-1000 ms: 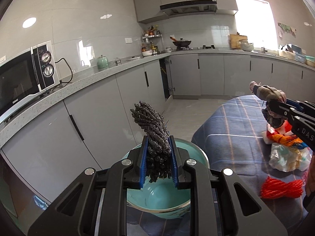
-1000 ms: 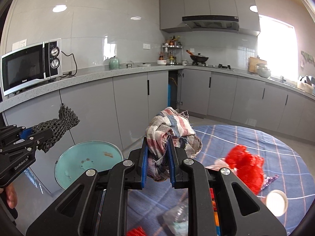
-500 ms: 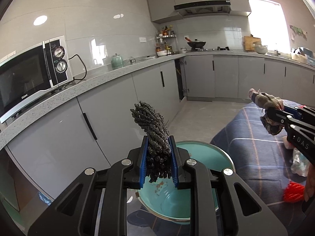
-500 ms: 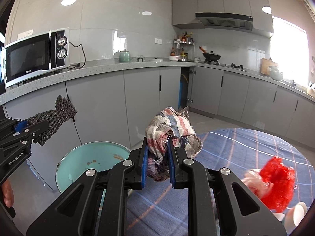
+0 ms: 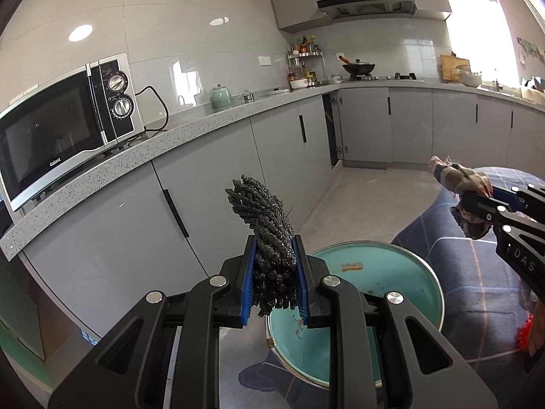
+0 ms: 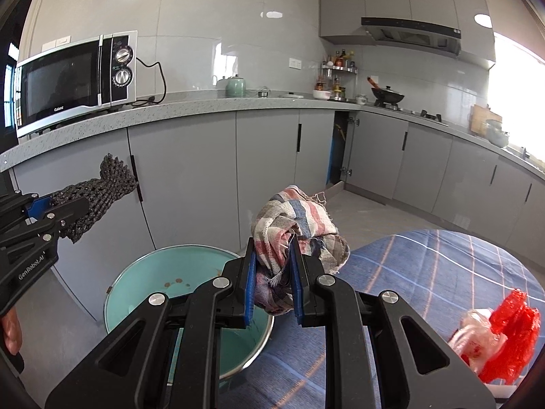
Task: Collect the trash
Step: 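Carry the plaid rag and black mesh net over the teal bin with both tools, then open both tools to drop the rag and black net into the teal bin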
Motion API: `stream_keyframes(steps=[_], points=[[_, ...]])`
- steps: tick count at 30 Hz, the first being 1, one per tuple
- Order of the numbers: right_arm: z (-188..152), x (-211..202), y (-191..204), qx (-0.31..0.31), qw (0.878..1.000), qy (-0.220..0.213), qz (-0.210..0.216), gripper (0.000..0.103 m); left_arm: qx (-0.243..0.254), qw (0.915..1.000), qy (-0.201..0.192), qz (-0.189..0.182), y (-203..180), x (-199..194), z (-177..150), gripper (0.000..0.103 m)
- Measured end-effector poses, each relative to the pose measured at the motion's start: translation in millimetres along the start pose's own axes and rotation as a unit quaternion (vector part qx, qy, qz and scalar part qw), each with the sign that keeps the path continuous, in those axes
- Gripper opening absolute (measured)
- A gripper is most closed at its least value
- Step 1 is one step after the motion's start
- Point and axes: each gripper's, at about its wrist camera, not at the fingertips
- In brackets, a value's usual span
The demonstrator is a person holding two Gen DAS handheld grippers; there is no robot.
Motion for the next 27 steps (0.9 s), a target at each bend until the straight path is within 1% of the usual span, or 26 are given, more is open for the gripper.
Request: stream_keyframes(steps=[13, 23, 24, 25, 26, 27], points=[[0, 19, 9, -0.009, 0.999, 0.02, 0.024, 0.018, 0.006, 0.9999, 0.011, -0.004, -2, 10, -3, 0.022], [-3, 23, 20, -0.025, 0.998, 0.03, 0.051, 0.02, 0.011, 0.9996, 0.018, -0.019, -4, 14, -7, 0.026], [-3, 23, 21, -0.027, 0.998, 0.03, 0.054, 0.021, 0.013, 0.9996, 0.018, -0.017, -5, 14, -7, 0.027], [-3, 22, 21, -0.027, 0.998, 0.029, 0.057, 0.023, 0.013, 0.9997, 0.017, -0.015, -6, 15, -7, 0.037], [-3, 22, 22, -0.027, 0.997, 0.028, 0.06, 0.026, 0.013, 0.9997, 0.015, -0.013, -6, 15, -7, 0.051], [-3, 21, 21, -0.027, 0.997, 0.026, 0.06, 0.033, 0.013, 0.9998, 0.012, -0.011, -6, 14, -7, 0.055]])
Point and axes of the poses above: each gripper's, at about its wrist camera, not at the fingertips, and x roughly the way its jaws point, y to its left, z to its top, and after that the axes turned 6 degrees about z, right-handed
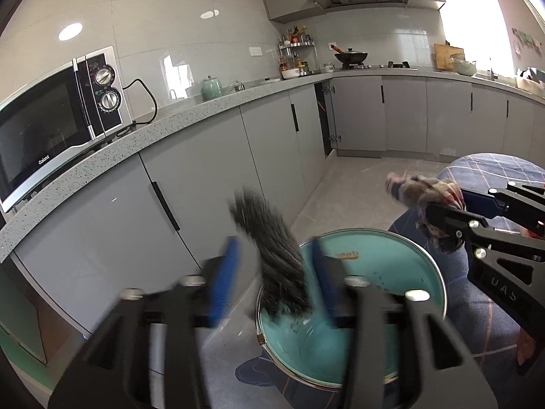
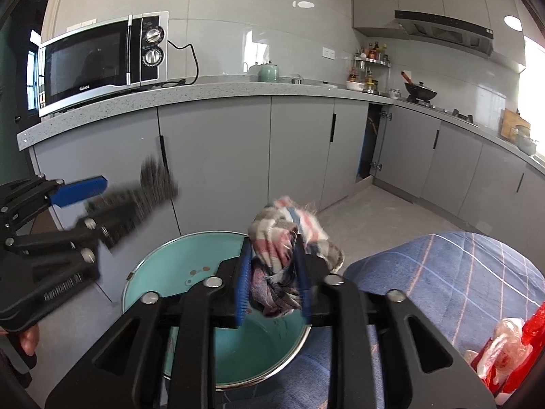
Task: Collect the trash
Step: 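Open both tools to drop the rag and black net into the teal bin, then grasp the red mesh net with the left tool while the right tool grasps the pink plastic bag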
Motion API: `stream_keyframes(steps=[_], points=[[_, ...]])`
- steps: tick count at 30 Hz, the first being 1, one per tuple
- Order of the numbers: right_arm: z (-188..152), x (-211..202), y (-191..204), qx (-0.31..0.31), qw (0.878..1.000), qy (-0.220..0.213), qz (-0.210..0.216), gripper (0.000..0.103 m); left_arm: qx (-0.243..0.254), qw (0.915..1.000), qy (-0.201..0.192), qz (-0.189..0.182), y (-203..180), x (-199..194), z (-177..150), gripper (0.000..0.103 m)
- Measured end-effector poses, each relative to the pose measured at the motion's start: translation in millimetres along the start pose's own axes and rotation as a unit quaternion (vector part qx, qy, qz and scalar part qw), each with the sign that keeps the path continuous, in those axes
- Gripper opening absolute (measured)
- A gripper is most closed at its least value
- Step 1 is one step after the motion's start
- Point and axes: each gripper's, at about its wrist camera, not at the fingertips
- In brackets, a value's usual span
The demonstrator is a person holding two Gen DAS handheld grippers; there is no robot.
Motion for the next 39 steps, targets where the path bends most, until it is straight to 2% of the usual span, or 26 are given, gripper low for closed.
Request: stream_keyframes(steps=[3, 5, 7, 11, 14, 21, 27, 33, 39], points=[[0, -1, -1, 0.004, 1.0, -0.001, -0.005, 0.034, 0.003, 1.0, 0.0, 0.0, -2, 0, 0, 0.055], [0, -3, -2, 0.007, 1.0, -0.004, -0.008, 0.037, 0.001, 1.0, 0.0, 0.005, -1, 0, -1, 0.065], [0, -6, -5, 0.012, 1.0, -0.005, -0.012, 0.038, 0.002, 1.0, 0.0, 0.007, -1, -1, -2, 0.065], [2, -15, -7, 0.015, 1.0, -0.013, -0.017, 0.042, 0.002, 0.9999, 0.0, 0.01, -1, -2, -3, 0.074], [6, -24, -8, 0.017, 0.999, -0.021, -0.02, 0.044, 0.004, 0.9999, -0.002, 0.009, -1, -5, -2, 0.076], [15, -64, -16, 0.033, 0.998, -0.04, -0.042, 0.049, -0.001, 0.9999, 0.004, 0.013, 2, -10, -5, 0.082], [17, -116, -30, 0.036, 0.995, -0.052, -0.077, 0.054, 0.003, 1.0, 0.002, -0.006, -7, -23, -6, 0.084], [-13, -179, -65, 0.06, 0.986, -0.06, -0.147, 0.058, 0.03, 0.9986, -0.001, -0.043, -40, -41, -11, 0.084], [-68, -219, -87, 0.078, 0.975, -0.031, -0.206, 0.059, 0.077, 0.9929, -0.009, -0.09, -91, -70, -24, 0.085]])
Point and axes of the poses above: each gripper's, at about its wrist camera, not at the fingertips, and x roughly the way its jaws point, y to its left, z to its top, and after that the axes turned 6 degrees about z, right-handed
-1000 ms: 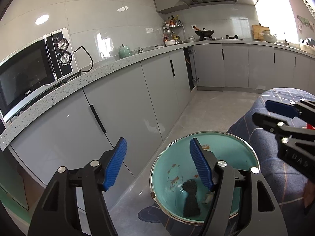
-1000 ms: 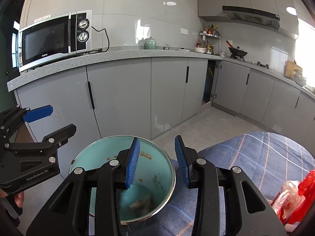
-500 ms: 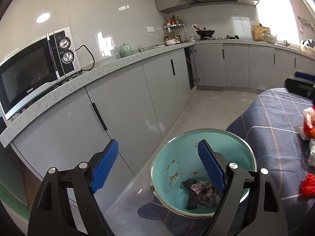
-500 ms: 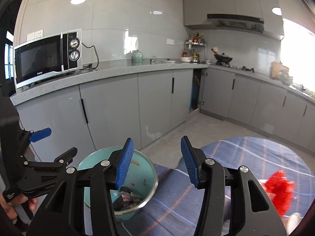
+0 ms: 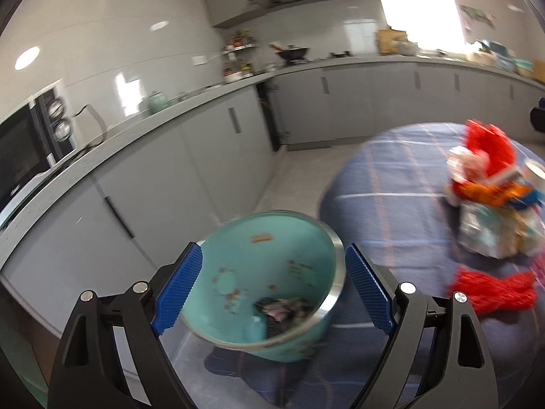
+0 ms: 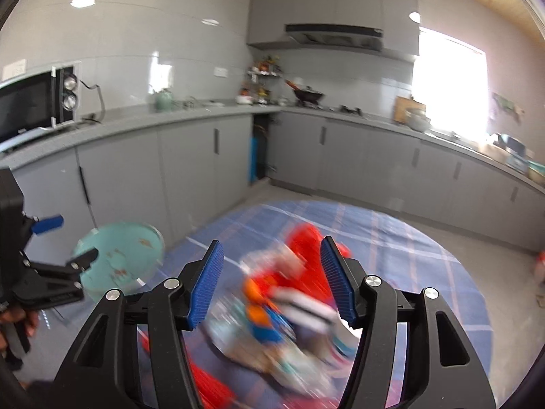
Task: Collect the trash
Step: 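Grasp the red mesh net with the left tool while the right tool grasps the pink plastic bag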
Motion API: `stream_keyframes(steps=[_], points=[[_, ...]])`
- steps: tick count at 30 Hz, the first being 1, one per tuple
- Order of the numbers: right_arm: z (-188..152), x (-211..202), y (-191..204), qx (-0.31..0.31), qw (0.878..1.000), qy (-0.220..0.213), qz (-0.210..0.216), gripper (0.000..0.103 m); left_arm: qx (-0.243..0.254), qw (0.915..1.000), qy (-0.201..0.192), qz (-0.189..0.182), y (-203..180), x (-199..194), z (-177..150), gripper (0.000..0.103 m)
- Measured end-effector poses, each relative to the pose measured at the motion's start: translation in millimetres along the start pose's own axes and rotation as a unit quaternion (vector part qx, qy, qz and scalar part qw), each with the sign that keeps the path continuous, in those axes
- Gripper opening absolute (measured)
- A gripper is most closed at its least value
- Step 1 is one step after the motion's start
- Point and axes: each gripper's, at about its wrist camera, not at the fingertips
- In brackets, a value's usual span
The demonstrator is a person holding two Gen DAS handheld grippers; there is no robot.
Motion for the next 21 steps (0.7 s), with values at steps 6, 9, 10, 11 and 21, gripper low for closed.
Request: stream_keyframes(steps=[6, 9, 10, 11, 21], points=[[-48, -20, -38, 0.033, 0.997, 0.031, -0.054, 0.062, 0.039, 0.9983, -0.007, -0.043, -53, -20, -6, 0.088], [-72, -26, -57, 0.052, 0.995, 0.052, -0.069, 0.062, 0.056, 0.9967, -0.008, -0.059, -75, -28, -11, 0.089], [-77, -28, -60, 0.055, 0.994, 0.056, -0.071, 0.062, 0.06, 0.996, -0.009, -0.065, -82, -31, -12, 0.089], [-82, -30, -63, 0.058, 0.994, 0.058, -0.071, 0.062, 0.062, 0.9957, -0.009, -0.069, -87, -33, -13, 0.089], [-126, -35, -67, 0.071, 0.992, 0.079, -0.069, 0.067, 0.087, 0.9909, 0.007, -0.102, -129, -36, -21, 0.089]])
Point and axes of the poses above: each gripper's, at about its wrist camera, not at the fingertips, and x roughly the way its jaws point, y to its left, z to its top, and after that the axes turned 6 degrees about z, right-handed
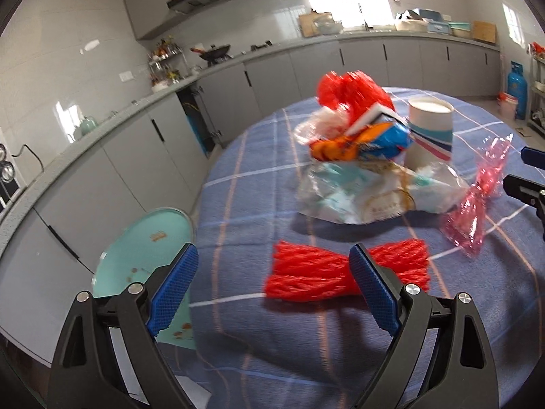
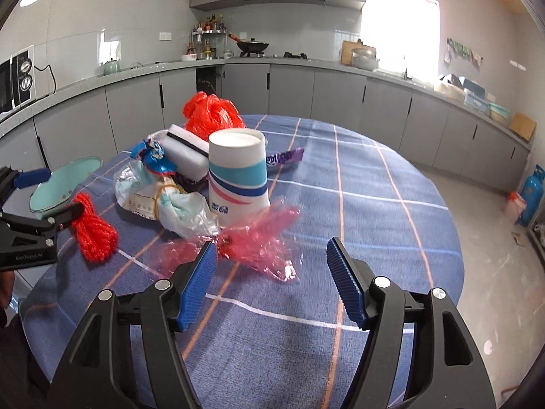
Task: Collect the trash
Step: 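Grasp the red mesh net with the left tool while the right tool grasps the pink plastic bag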
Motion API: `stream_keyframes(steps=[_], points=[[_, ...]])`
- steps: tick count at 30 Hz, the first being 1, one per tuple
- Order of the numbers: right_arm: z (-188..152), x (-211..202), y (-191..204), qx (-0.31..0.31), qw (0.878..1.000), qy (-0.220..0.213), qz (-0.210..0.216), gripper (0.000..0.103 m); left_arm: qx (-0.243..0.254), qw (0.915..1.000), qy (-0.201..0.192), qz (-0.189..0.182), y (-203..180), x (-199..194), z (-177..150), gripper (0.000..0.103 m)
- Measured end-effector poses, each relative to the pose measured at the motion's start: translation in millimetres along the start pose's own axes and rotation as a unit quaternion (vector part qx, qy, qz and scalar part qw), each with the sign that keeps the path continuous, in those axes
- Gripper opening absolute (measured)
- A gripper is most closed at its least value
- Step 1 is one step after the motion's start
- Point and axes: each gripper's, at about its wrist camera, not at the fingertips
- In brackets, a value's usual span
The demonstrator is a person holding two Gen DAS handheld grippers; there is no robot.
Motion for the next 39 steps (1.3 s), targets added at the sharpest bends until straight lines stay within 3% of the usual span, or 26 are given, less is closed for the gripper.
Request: stream_keyframes(steps=[6, 8, 10, 11, 14, 17, 22, 30, 35, 36, 38, 39], points=[[-4, 4, -8, 0.012, 1.0, -0.002, -0.001, 0.069, 0.017, 0.9997, 0.008, -0.016, -19, 11, -2, 0.086], [-4, 6, -9, 0.015, 1.0, -0.002, -0.004, 0.069, 0.019, 0.9991, 0.011, -0.037, -23, 12, -3, 0.066], [-4, 9, -13, 0.021, 1.0, 0.001, -0.003, 0.069, 0.028, 0.9985, 0.007, -0.046, -29, 10, -4, 0.057], [-5, 10, -14, 0.022, 1.0, 0.001, -0.004, 0.069, 0.034, 0.9979, 0.005, -0.055, -32, 10, -5, 0.042], [-5, 12, -15, 0.025, 1.0, 0.004, -0.003, 0.069, 0.046, 0.9962, 0.003, -0.074, -38, 7, -6, 0.026], [-5, 10, -17, 0.028, 1.0, 0.001, -0.004, 0.069, 0.044, 0.9957, 0.003, -0.081, -34, 4, -4, 0.018], [0, 5, -22, 0.038, 0.999, -0.011, -0.008, 0.069, 0.028, 0.9967, -0.01, -0.076, -11, -7, 7, 0.016], [13, 5, -28, 0.054, 0.998, -0.027, 0.0, 0.069, 0.0, 0.9987, -0.044, -0.023, 26, -21, 21, 0.016], [20, 6, -23, 0.052, 0.998, -0.027, 0.017, 0.068, -0.014, 0.9991, -0.039, -0.013, 40, -16, 23, 0.017], [20, 7, -22, 0.051, 0.998, -0.024, 0.018, 0.066, -0.016, 0.9991, -0.038, -0.01, 42, -15, 23, 0.017], [20, 12, -22, 0.05, 0.998, -0.013, 0.024, 0.054, -0.019, 0.9991, -0.038, -0.007, 46, -14, 25, 0.017], [19, 15, -21, 0.05, 0.998, -0.003, 0.032, 0.041, -0.021, 0.999, -0.039, -0.005, 48, -14, 25, 0.017]])
Point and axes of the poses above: each gripper's, at about its wrist camera, not at the fingertips, and x roughly the way its jaws point, y to its left, z to its top, and after that the axes turned 6 degrees about z, right-handed
